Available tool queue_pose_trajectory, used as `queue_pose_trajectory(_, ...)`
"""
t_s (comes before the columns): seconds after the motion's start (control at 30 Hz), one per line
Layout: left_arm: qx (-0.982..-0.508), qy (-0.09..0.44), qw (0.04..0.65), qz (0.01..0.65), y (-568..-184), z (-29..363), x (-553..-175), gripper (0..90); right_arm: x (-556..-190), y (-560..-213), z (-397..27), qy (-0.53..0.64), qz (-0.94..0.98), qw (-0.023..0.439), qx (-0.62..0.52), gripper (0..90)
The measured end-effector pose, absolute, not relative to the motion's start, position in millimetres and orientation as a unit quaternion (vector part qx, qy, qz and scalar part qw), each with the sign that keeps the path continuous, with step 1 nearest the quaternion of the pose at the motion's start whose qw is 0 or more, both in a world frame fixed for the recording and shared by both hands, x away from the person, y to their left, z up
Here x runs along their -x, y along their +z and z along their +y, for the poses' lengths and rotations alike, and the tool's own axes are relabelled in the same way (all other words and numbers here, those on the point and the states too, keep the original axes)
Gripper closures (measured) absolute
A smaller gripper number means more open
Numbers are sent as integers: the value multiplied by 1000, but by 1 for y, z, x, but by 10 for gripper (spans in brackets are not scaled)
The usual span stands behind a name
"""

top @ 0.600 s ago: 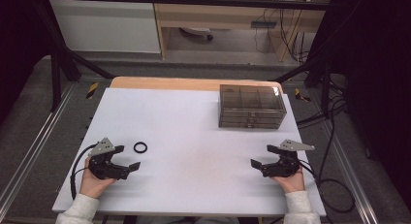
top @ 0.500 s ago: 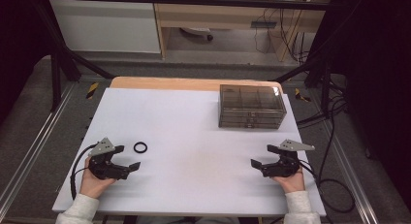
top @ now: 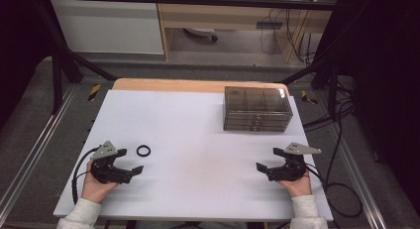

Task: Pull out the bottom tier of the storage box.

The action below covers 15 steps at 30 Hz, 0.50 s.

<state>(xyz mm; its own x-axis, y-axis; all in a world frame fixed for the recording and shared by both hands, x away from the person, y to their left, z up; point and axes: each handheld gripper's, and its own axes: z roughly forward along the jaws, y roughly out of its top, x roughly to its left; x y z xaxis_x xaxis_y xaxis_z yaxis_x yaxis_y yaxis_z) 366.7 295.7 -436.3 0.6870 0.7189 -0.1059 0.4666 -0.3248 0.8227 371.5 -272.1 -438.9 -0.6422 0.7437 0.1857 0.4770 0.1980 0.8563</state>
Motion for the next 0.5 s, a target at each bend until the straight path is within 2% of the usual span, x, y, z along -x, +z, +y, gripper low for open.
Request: queue_pose_trajectory(0.5, -802, 142, 448, 369, -436, 295, -367, 30, -372, -438, -266, 467, 777, 164, -389, 5)
